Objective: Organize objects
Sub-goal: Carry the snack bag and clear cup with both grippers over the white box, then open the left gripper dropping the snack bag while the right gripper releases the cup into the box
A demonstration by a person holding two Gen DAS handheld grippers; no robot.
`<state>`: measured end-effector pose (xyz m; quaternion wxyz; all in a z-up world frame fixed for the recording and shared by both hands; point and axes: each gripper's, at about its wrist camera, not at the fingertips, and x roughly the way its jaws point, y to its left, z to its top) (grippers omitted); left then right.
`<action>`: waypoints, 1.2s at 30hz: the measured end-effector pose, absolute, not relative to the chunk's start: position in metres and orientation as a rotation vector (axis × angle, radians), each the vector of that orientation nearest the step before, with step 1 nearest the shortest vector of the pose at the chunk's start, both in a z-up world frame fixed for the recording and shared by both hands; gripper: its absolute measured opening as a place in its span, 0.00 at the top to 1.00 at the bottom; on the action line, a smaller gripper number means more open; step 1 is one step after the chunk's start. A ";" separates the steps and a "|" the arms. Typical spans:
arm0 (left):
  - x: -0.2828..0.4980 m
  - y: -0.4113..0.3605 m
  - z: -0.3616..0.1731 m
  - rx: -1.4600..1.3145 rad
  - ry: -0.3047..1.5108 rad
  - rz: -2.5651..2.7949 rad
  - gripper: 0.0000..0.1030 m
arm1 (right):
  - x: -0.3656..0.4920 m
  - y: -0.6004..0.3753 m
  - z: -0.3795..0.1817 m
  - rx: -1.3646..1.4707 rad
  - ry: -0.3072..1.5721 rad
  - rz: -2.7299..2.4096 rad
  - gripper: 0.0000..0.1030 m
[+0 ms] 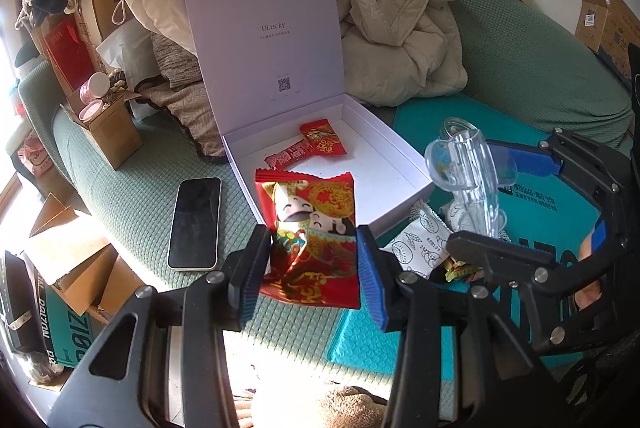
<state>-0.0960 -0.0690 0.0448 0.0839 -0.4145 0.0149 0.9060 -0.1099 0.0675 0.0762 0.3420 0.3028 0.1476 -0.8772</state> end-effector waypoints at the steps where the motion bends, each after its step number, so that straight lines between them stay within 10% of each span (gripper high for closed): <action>1: -0.100 -0.069 0.044 -1.240 0.043 2.704 0.60 | -0.114 0.067 0.075 0.792 0.385 -2.277 0.32; 36: -0.245 -0.059 -0.007 -1.273 -0.043 2.717 0.60 | -0.254 0.069 0.049 0.893 0.522 -2.333 0.32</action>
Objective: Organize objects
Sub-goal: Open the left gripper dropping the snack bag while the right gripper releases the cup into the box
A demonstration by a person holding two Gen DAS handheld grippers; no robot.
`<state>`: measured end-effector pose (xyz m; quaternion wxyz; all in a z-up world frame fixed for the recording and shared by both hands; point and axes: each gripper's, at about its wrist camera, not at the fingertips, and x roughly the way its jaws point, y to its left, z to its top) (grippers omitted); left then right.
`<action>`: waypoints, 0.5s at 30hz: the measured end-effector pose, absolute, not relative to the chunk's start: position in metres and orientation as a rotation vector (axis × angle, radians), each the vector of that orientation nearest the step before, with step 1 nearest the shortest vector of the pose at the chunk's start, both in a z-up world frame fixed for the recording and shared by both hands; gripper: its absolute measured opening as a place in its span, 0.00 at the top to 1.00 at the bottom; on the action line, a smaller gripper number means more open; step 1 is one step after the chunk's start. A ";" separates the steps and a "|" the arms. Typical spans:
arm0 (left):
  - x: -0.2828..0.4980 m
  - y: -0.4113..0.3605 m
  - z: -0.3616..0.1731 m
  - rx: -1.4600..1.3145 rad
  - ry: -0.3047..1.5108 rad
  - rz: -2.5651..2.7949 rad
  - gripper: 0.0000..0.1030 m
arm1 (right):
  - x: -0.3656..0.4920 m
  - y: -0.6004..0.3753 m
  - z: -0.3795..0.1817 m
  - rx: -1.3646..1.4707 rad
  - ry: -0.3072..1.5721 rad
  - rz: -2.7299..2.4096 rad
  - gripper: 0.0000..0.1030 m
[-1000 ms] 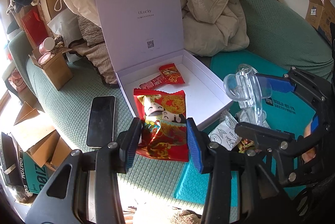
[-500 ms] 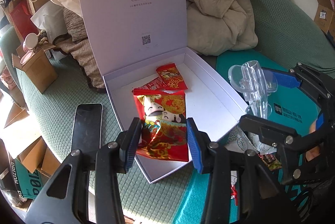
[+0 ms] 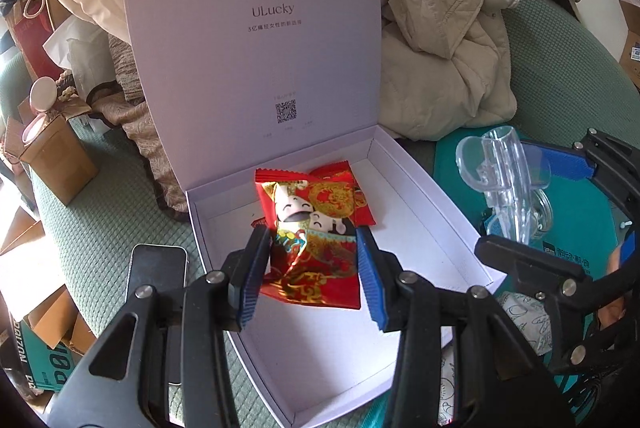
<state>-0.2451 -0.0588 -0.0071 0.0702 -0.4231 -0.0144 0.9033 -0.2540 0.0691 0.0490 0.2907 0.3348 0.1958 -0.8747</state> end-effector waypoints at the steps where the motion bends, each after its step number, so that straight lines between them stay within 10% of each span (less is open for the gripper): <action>1: -0.248 -0.059 -0.007 -1.268 -0.041 2.718 0.60 | -0.257 0.068 0.049 0.892 0.525 -2.333 0.32; 15: -0.295 -0.076 -0.019 -1.289 -0.083 2.736 0.60 | -0.300 0.046 0.036 0.921 0.547 -2.320 0.32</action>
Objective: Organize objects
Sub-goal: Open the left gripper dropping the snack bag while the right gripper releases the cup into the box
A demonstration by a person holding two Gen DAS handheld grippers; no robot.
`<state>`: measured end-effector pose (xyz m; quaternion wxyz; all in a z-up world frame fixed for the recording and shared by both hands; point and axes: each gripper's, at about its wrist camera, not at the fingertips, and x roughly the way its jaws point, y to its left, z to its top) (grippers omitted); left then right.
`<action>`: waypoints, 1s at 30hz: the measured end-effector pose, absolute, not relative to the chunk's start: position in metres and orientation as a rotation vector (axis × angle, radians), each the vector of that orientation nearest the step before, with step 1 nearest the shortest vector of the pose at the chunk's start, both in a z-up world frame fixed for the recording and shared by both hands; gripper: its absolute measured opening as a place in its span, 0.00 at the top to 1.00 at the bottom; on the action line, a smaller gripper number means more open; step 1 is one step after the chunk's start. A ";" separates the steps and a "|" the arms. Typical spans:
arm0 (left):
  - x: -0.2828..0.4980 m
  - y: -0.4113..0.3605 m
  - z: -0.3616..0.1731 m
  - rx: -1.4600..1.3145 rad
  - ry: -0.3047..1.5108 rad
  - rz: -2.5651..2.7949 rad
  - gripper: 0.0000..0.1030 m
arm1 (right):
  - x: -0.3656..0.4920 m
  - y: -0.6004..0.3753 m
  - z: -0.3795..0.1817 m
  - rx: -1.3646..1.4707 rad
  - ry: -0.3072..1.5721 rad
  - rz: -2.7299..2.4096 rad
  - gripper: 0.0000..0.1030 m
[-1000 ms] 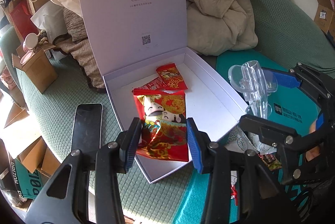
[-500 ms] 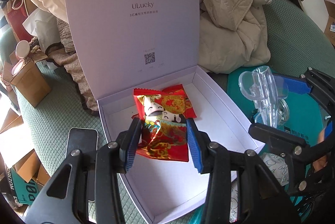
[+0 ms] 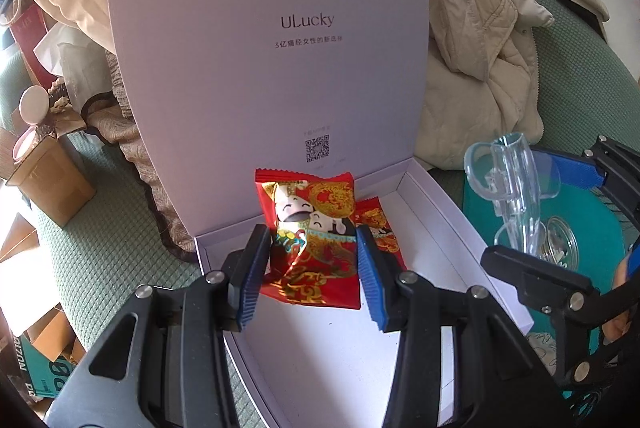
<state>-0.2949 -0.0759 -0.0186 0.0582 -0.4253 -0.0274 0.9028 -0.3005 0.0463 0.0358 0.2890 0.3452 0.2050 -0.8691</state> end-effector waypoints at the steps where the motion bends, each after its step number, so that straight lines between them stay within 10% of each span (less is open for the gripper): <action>1: -0.296 -0.077 -0.023 -1.299 -0.095 2.727 0.60 | -0.302 0.044 0.032 0.927 0.557 -2.317 0.32; 30: -0.327 -0.090 -0.082 -1.511 -0.077 2.730 0.60 | -0.352 0.019 -0.047 1.209 0.512 -2.178 0.32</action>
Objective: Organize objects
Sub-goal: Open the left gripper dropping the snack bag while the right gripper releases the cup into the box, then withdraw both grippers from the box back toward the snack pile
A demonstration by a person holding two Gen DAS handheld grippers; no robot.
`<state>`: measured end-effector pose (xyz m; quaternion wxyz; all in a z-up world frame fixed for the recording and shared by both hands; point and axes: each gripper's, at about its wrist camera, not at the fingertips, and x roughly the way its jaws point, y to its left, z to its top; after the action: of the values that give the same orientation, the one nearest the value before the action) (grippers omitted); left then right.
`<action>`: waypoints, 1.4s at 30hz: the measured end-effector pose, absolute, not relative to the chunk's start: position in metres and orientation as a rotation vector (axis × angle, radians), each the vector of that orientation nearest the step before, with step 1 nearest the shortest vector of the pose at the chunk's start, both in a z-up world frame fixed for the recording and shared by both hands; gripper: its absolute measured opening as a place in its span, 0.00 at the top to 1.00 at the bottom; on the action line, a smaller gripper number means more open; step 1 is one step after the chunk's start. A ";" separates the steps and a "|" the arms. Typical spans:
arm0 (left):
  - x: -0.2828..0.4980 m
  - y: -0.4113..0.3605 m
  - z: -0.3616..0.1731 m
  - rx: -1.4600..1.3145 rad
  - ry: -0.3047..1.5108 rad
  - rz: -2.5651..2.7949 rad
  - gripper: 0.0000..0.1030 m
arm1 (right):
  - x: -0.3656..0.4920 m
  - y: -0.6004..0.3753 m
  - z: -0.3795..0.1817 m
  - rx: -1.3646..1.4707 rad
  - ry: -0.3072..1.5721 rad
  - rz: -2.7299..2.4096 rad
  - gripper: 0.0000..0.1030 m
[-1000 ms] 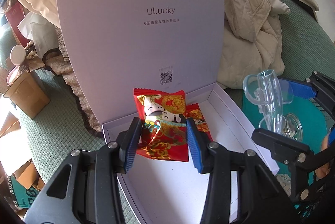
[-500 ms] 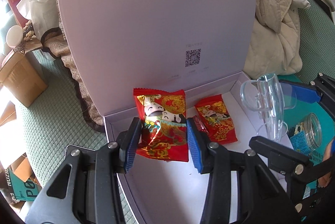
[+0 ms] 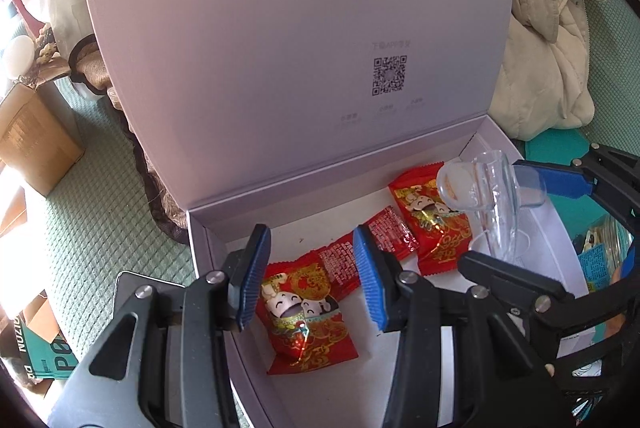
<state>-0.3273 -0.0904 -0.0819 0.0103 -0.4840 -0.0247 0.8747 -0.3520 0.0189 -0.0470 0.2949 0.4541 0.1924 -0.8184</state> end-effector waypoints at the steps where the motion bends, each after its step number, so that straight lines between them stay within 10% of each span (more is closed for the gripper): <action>1: -0.328 -0.090 -0.083 -1.515 -0.075 2.729 0.60 | -0.353 0.018 -0.049 1.213 0.511 -2.176 0.32; 42: -0.293 -0.111 -0.053 -1.419 -0.179 2.822 0.39 | -0.288 0.037 0.009 1.118 0.535 -2.372 0.27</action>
<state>-0.2927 -0.1114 -0.0526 -0.0112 -0.4483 -0.0565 0.8920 -0.2883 0.0367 0.0094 0.2305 0.4063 0.1945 -0.8625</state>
